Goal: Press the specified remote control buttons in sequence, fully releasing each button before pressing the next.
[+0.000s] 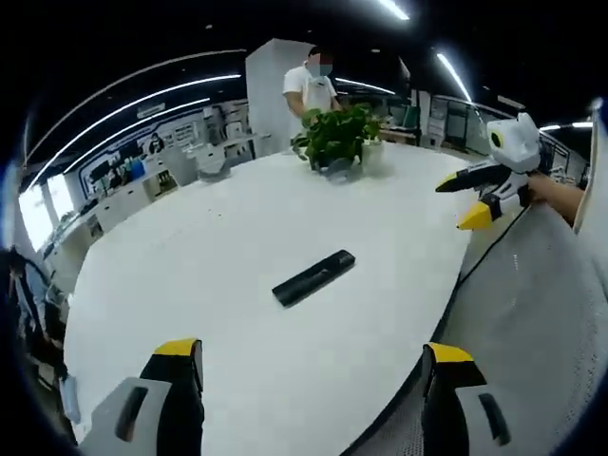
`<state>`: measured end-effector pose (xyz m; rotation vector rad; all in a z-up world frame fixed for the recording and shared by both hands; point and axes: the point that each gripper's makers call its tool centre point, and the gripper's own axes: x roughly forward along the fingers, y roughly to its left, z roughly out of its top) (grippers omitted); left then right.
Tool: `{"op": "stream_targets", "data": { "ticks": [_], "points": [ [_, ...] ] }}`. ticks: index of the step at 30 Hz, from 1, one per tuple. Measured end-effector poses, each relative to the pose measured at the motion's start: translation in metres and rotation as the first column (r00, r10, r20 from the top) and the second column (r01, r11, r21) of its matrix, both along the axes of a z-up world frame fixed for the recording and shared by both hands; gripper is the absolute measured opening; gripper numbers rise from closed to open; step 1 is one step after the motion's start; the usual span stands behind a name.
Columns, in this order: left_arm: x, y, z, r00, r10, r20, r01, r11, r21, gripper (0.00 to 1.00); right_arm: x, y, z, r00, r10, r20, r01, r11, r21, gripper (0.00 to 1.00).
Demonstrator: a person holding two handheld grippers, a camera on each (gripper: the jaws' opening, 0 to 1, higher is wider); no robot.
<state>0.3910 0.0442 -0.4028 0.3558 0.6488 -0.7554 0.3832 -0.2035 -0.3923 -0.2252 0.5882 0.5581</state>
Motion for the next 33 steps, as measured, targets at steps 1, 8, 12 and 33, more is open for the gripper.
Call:
{"op": "stream_targets", "data": {
  "ticks": [1, 8, 12, 33],
  "points": [
    [0.001, -0.001, -0.004, 1.000, -0.021, -0.015, 0.021, 1.000, 0.009, 1.00, 0.000, 0.001, 0.000, 1.000, 0.004, 0.003, -0.004, 1.000, -0.004, 0.70],
    [0.013, -0.002, -0.015, 0.994, -0.067, -0.085, 0.068, 0.998, 0.002, 1.00, 0.000, -0.003, -0.003, 1.000, -0.007, -0.011, 0.006, 1.000, -0.028, 0.69],
    [0.020, 0.000, -0.023, 0.988, -0.104, -0.115, 0.108, 0.994, 0.029, 1.00, 0.000, -0.005, -0.004, 1.000, -0.015, -0.016, 0.015, 1.000, -0.028, 0.69],
    [0.063, -0.015, -0.052, 0.940, -0.238, -0.243, 0.274, 0.953, 0.128, 0.99, 0.000, -0.007, -0.007, 0.999, -0.022, -0.029, 0.021, 0.999, -0.035, 0.68]
  ]
}}
